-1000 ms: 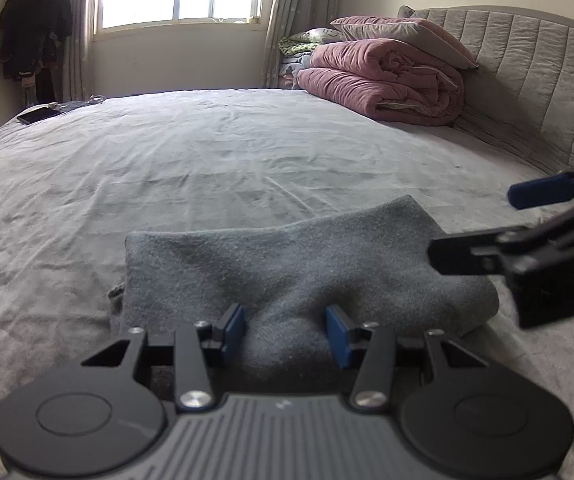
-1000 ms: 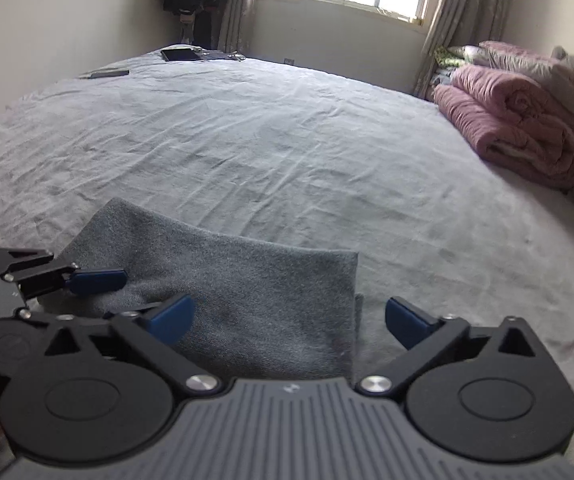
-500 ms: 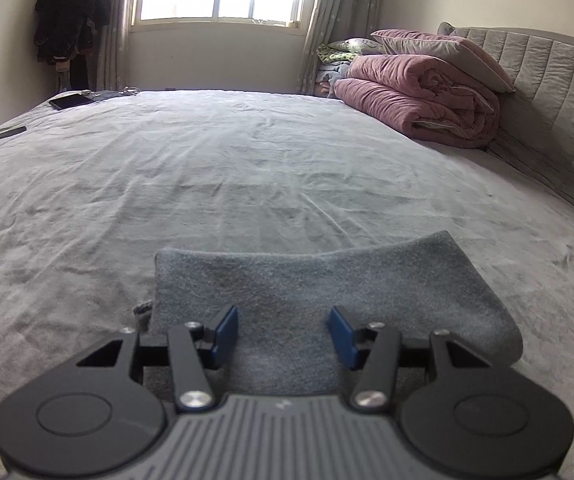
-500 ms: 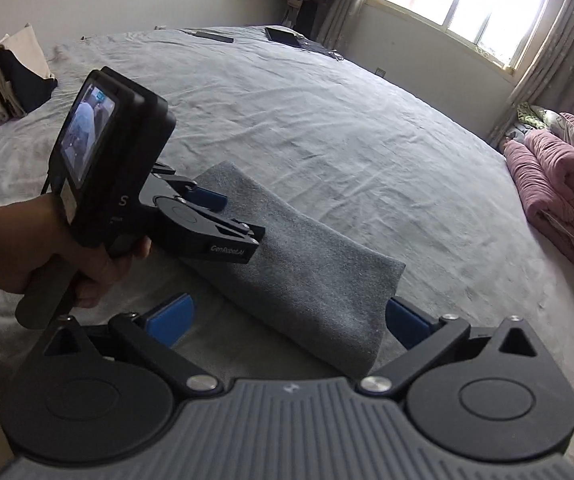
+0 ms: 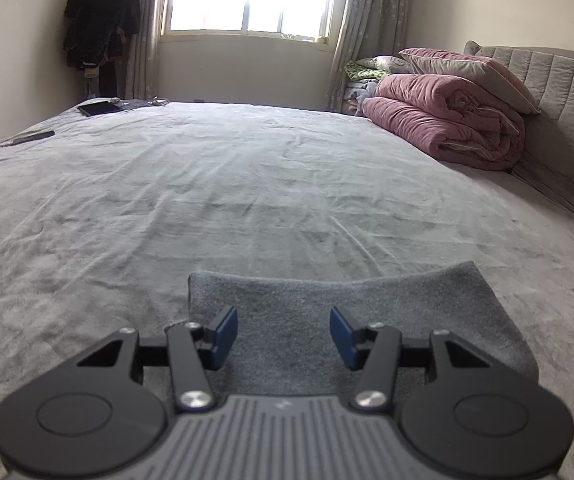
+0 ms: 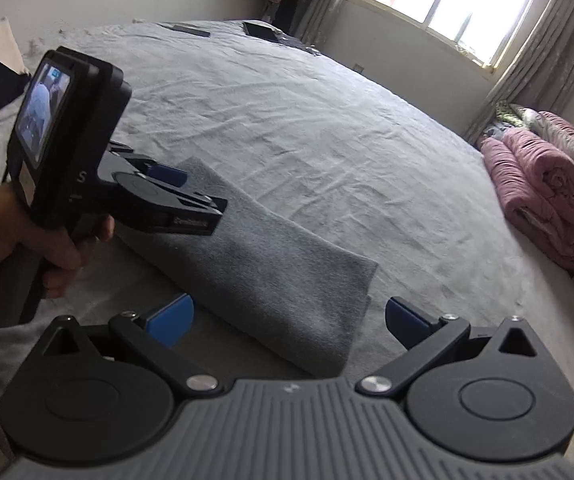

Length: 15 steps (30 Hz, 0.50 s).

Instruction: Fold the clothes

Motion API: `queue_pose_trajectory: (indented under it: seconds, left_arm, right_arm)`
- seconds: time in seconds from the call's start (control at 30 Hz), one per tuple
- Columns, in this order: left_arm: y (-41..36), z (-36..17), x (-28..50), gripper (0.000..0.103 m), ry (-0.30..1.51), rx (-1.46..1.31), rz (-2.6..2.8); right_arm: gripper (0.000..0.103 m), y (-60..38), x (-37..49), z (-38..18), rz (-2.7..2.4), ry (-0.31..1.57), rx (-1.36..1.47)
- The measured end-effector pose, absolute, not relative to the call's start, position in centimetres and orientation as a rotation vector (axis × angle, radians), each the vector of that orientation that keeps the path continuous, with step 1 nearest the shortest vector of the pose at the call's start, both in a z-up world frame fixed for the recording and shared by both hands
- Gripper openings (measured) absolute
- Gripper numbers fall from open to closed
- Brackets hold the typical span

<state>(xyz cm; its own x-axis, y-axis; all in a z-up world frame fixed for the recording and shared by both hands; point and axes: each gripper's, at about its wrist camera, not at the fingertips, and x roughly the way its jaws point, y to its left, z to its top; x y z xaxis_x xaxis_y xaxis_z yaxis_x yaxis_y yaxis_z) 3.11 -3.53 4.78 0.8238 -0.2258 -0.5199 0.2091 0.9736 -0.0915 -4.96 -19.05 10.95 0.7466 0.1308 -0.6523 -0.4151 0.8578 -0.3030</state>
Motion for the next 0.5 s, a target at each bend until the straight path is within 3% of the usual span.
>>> queue_pose_trajectory:
  seconds: [0.33,0.5]
  left_arm:
    - [-4.6,5.5,1.7,0.052,0.499,0.029,-0.254]
    - [-5.4,4.8,0.7,0.053,0.497,0.078,-0.291]
  right_arm:
    - [0.103,-23.0,-0.4,7.6,0.272,0.598,-0.208]
    - [0.072,-23.6,0.4,6.7,0.386,0.624,0.006]
